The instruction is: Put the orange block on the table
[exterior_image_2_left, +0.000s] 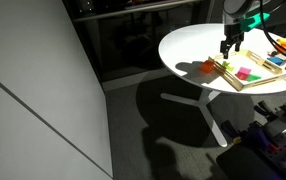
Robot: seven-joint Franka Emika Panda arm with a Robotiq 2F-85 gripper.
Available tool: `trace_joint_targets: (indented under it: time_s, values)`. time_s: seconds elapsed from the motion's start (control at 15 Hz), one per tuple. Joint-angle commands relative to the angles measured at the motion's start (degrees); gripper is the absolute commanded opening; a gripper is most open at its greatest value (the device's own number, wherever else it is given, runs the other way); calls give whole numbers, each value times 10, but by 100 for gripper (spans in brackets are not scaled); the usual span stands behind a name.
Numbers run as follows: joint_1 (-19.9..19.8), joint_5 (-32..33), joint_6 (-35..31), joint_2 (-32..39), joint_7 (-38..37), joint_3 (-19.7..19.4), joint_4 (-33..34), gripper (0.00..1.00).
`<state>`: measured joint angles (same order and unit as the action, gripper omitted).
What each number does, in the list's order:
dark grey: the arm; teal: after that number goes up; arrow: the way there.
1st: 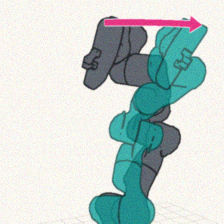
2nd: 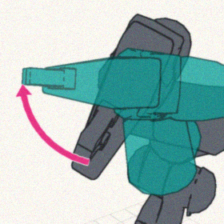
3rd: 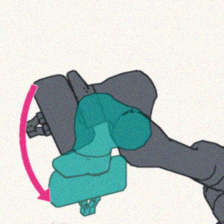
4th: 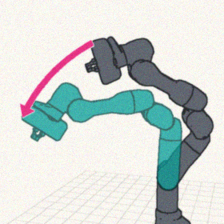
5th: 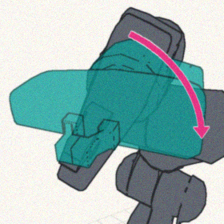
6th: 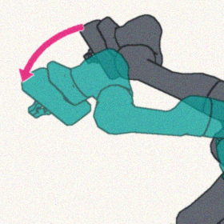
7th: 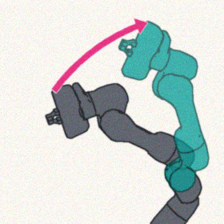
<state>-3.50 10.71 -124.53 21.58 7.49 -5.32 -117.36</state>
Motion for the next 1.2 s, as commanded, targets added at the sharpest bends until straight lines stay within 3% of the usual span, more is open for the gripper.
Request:
trace_joint_targets:
  time_s: [0.0,0.33,0.8,1.0,1.13]
  values:
    - [-6,-5,53,-60,8,5,-44,100]
    - [-5,0,37,-134,-5,4,-106,100]
    - [-6,1,-68,-230,-11,1,-200,100]
    - [-6,-1,-98,-247,-10,1,-225,100]
    - [-3,0,-83,-227,-5,3,-205,100]
